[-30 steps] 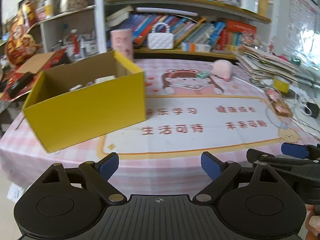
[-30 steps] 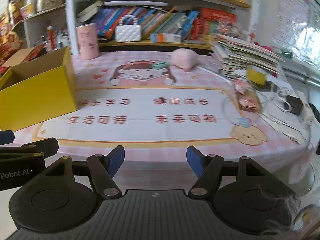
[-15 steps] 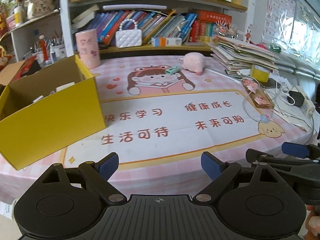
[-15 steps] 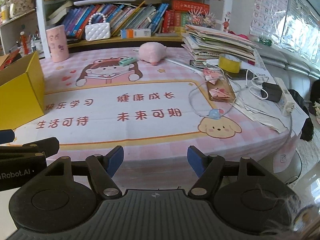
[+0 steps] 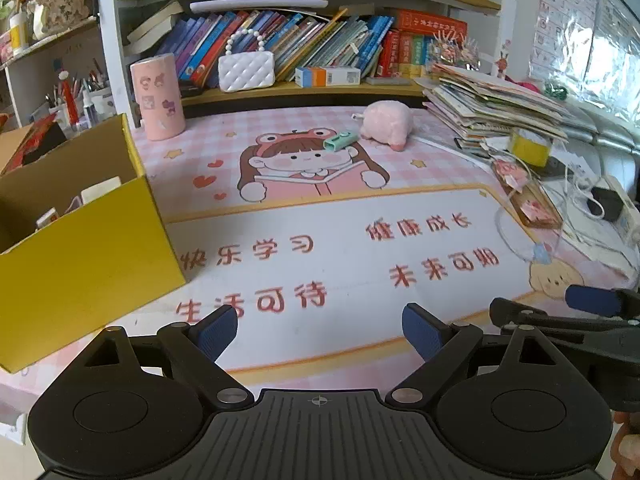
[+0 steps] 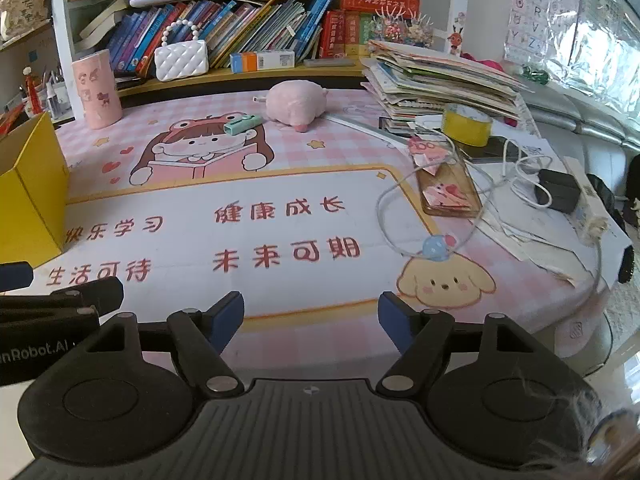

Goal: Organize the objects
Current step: 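Withdraw both grippers and move toward the pink plush pig and green stapler, then grasp the pink plush pig with the right gripper while the left grasps the green stapler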

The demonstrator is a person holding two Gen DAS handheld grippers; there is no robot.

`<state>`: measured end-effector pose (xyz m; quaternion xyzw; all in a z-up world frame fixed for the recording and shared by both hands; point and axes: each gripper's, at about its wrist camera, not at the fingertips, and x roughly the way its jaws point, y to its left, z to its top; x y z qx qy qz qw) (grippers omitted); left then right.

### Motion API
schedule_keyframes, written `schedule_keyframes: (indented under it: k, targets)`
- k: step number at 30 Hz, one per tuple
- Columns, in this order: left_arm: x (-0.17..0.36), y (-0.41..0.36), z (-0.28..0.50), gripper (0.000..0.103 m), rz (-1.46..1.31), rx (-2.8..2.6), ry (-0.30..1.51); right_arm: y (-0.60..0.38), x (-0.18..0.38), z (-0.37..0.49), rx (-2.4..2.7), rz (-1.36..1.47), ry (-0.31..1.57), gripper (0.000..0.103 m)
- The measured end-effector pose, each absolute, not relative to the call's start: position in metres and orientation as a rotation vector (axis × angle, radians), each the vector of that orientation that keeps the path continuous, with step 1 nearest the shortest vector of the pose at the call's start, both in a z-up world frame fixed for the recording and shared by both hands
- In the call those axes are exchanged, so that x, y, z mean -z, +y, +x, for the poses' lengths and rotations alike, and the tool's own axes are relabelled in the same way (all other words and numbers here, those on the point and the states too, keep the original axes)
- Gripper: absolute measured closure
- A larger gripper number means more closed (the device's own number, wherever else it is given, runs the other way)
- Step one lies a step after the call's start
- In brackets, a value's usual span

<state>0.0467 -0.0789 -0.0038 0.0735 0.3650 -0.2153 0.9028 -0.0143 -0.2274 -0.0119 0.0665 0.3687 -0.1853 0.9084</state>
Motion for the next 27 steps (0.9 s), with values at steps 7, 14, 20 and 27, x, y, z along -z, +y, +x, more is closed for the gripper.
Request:
schedule_keyframes:
  k: [7, 14, 20, 27]
  targets:
    - [0.001, -0.098, 0.08, 0.012, 0.124, 0.415, 0.754, -0.248, 0.013, 0.017, 0.35, 0.133, 0.764, 0.03]
    - [-0.005, -0.123, 0.116, 0.012, 0.101, 0.363, 0.742, -0.282, 0.007, 0.054, 0.326, 0.145, 0.749, 0.029]
    - [-0.011, -0.149, 0.151, 0.012, 0.087, 0.318, 0.737, -0.317, -0.001, 0.092, 0.308, 0.155, 0.719, 0.027]
    - [-0.014, -0.183, 0.197, 0.014, 0.075, 0.265, 0.723, -0.357, -0.014, 0.153, 0.26, 0.181, 0.657, 0.023]
